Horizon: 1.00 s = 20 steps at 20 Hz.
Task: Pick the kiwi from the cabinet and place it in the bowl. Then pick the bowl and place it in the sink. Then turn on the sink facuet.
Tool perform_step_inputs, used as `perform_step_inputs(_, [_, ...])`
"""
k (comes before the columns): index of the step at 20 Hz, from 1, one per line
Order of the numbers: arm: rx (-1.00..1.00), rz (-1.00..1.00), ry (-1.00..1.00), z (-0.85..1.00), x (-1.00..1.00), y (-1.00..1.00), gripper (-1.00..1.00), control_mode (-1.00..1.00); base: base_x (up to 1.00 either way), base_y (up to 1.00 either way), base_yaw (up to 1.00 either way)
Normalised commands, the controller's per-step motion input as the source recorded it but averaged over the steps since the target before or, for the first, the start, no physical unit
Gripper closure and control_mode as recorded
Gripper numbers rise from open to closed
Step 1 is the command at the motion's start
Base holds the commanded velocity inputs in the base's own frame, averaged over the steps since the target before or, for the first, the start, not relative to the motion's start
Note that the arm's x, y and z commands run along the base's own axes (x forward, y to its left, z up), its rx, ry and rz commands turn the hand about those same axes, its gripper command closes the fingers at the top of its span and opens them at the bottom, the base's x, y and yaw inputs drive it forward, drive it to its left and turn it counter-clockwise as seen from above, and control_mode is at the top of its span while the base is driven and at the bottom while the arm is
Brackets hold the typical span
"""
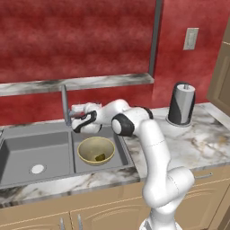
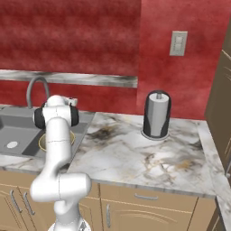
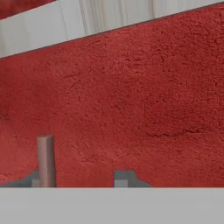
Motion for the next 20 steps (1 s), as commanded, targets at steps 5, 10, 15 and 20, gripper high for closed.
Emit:
perform_step_inputs(5, [0.21, -0.04, 0.0, 0.0, 0.0, -1.0, 1.0, -1.0, 0.0, 0.0, 0.0])
perform_step_inputs(10, [0.22, -0.02, 0.0, 0.0, 0.0, -1.0, 1.0, -1.0, 0.0, 0.0, 0.0])
perform_step_inputs(15, [0.2, 0.0, 0.0, 0.0, -0.14, -0.96, 1.0, -1.0, 0.0, 0.0, 0.0])
perform_step_inputs(20, [0.15, 0.0, 0.0, 0.0, -0.21, -0.76, 1.0, -1.0, 0.0, 0.0, 0.0])
